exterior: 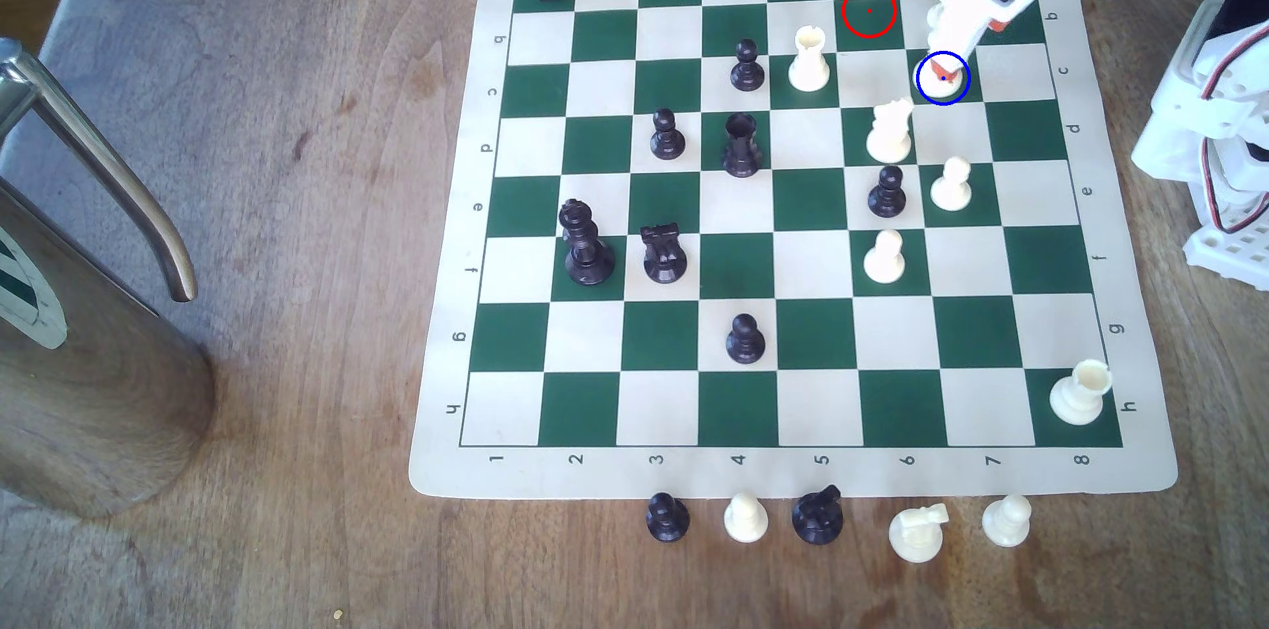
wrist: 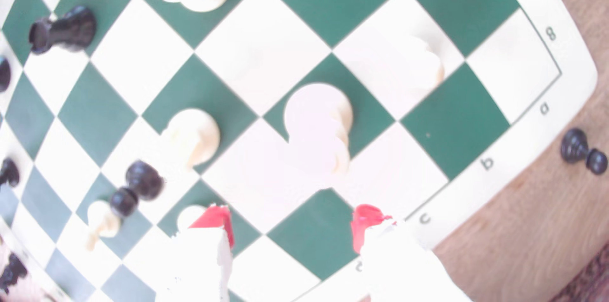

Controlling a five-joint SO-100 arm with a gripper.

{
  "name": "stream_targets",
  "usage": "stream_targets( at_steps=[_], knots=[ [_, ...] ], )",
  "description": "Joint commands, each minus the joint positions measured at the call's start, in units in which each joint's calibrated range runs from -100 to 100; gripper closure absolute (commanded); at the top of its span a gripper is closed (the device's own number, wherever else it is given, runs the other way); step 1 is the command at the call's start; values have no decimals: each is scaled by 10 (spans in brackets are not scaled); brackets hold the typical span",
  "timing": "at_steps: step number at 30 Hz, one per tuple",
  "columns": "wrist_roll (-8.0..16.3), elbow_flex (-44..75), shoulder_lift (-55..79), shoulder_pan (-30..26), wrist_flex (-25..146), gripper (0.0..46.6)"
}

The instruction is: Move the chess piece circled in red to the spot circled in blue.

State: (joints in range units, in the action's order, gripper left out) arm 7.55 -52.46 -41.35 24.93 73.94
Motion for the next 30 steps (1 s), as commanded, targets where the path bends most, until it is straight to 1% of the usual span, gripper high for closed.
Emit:
stream_targets(
  at_steps=[1, 7, 11, 12, 15, 16, 17, 20, 21, 24, 26, 28, 29, 30],
  knots=[
    [-7, 8, -84, -15, 65, 265],
    [-5, -29, -173, -38, 127, 260],
    [-3, -66, -257, -55, 168, 261],
    [-5, -75, -294, -61, 184, 276],
    [-14, -70, -321, -62, 194, 323],
    [-19, -71, -339, -75, 193, 350],
    [-20, -76, -355, -88, 185, 361],
    [-20, -95, -379, -133, 151, 380],
    [-17, -99, -359, -158, 124, 392],
    [-12, -110, -333, -182, 87, 403],
    [-12, -138, -329, -196, 55, 419],
    [-12, -174, -345, -211, 28, 439],
    [-11, -208, -369, -228, 3, 464],
    [-10, -226, -383, -236, -9, 464]
  ],
)
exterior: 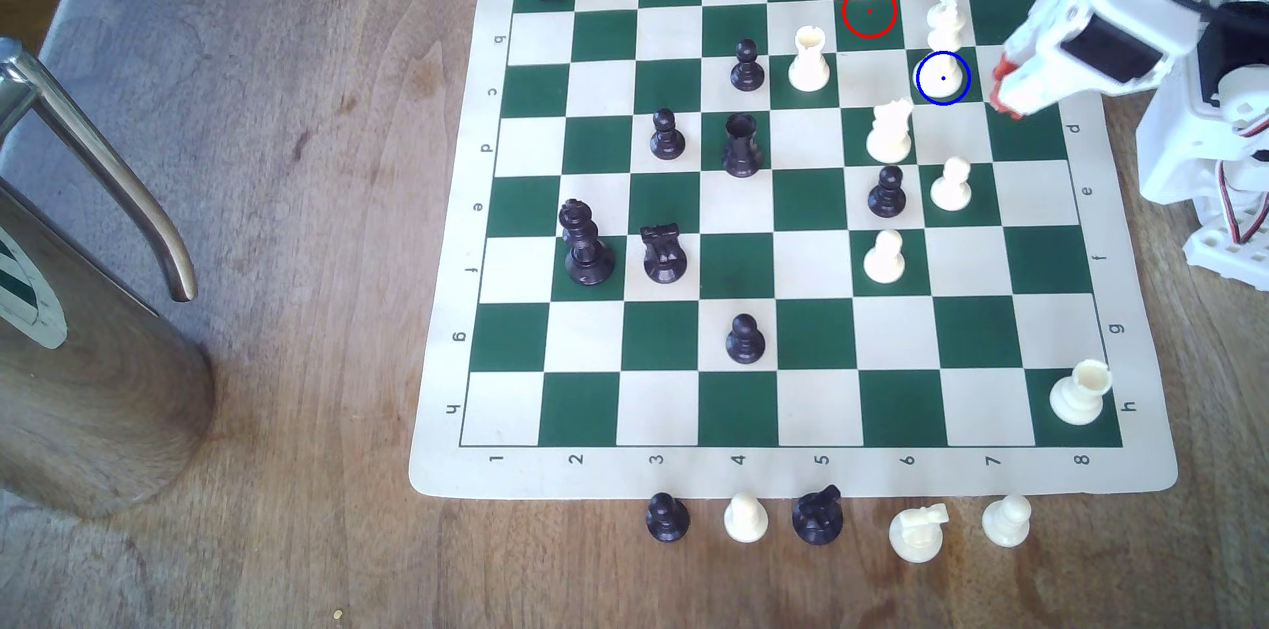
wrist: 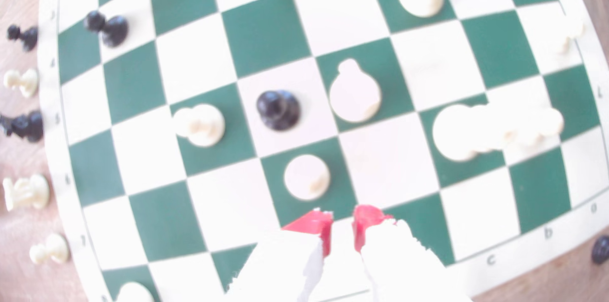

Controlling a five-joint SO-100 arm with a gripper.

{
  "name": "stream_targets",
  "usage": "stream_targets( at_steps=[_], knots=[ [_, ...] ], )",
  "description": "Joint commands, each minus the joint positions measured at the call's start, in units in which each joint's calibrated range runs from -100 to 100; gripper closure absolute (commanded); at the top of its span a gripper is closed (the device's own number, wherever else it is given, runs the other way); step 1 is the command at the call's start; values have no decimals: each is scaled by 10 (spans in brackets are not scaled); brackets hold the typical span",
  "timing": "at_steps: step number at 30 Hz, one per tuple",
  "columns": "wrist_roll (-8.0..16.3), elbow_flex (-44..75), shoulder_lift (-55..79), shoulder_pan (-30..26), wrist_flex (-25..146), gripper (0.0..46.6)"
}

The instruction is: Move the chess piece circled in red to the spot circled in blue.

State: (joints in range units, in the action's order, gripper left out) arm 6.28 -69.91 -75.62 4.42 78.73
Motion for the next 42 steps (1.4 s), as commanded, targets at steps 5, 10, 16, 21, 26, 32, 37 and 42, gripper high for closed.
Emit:
stream_targets(
  at_steps=[5, 10, 16, 21, 26, 32, 37, 42],
  knots=[
    [9, -99, -84, -59, -100, 464],
    [15, -177, -200, -42, -220, 465],
    [-1, -181, -201, -24, -378, 465],
    [-43, -206, -201, -34, -601, 465],
    [-100, -300, -201, -51, -940, 465],
    [-115, -300, -201, -73, -1148, 465],
    [-154, -300, -201, -91, -1340, 465],
    [-155, -300, -201, -85, -1483, 465]
  ],
)
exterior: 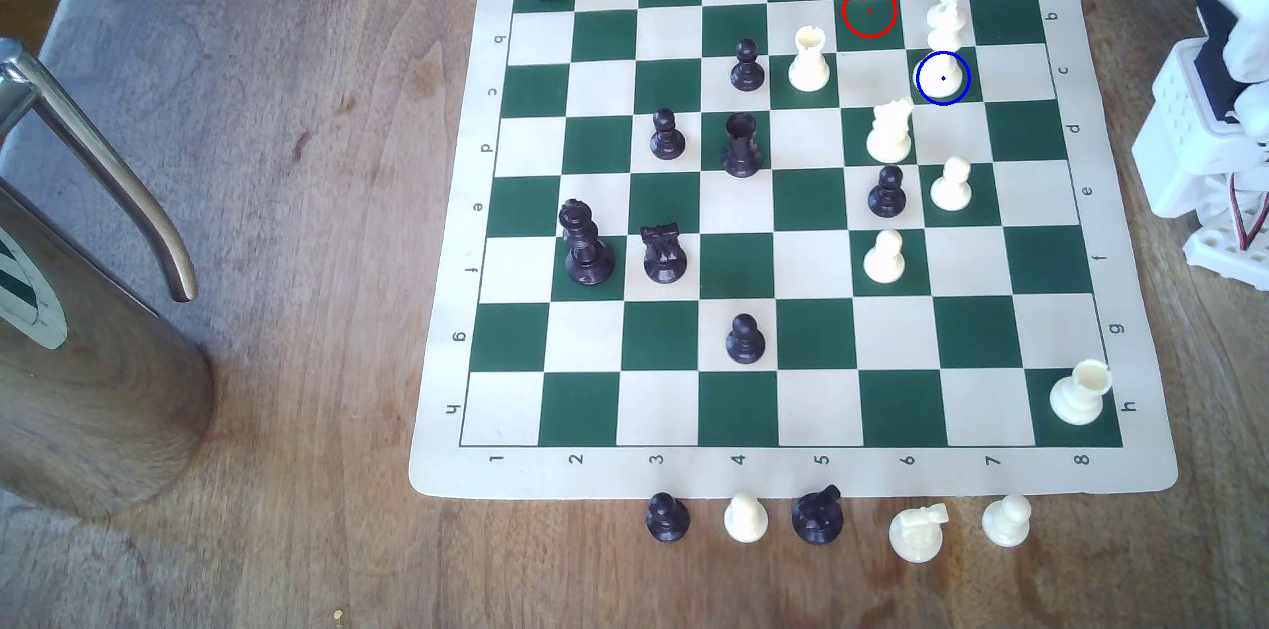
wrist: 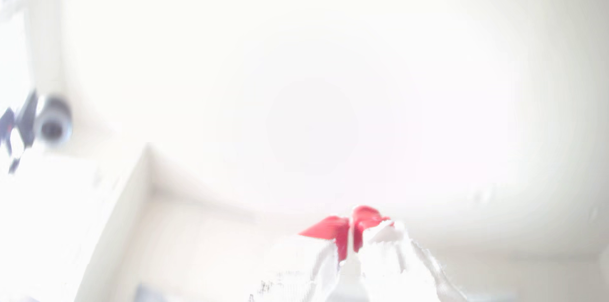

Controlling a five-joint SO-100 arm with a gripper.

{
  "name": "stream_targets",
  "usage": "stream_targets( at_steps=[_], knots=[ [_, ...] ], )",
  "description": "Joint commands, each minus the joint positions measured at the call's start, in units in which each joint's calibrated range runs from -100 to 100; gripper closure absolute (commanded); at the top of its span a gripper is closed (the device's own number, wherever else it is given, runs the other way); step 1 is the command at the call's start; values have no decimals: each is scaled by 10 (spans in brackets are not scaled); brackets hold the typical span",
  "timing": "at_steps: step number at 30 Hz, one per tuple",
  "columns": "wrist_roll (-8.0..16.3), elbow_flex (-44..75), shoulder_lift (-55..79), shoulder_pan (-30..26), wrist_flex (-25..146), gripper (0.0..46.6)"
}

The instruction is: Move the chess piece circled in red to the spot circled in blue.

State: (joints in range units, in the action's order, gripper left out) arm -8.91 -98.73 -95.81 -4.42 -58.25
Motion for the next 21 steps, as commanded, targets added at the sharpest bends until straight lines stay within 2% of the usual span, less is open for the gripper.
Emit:
stream_targets(
  at_steps=[1, 4, 6, 8, 21],
  knots=[
    [-3, -12, 1, 4, -135, 465],
    [-5, -12, 1, 9, -198, 465],
    [-16, -12, 1, 47, -226, 465],
    [-16, -12, 0, 57, -241, 465],
    [-16, -12, 0, 46, -414, 465]
  ],
)
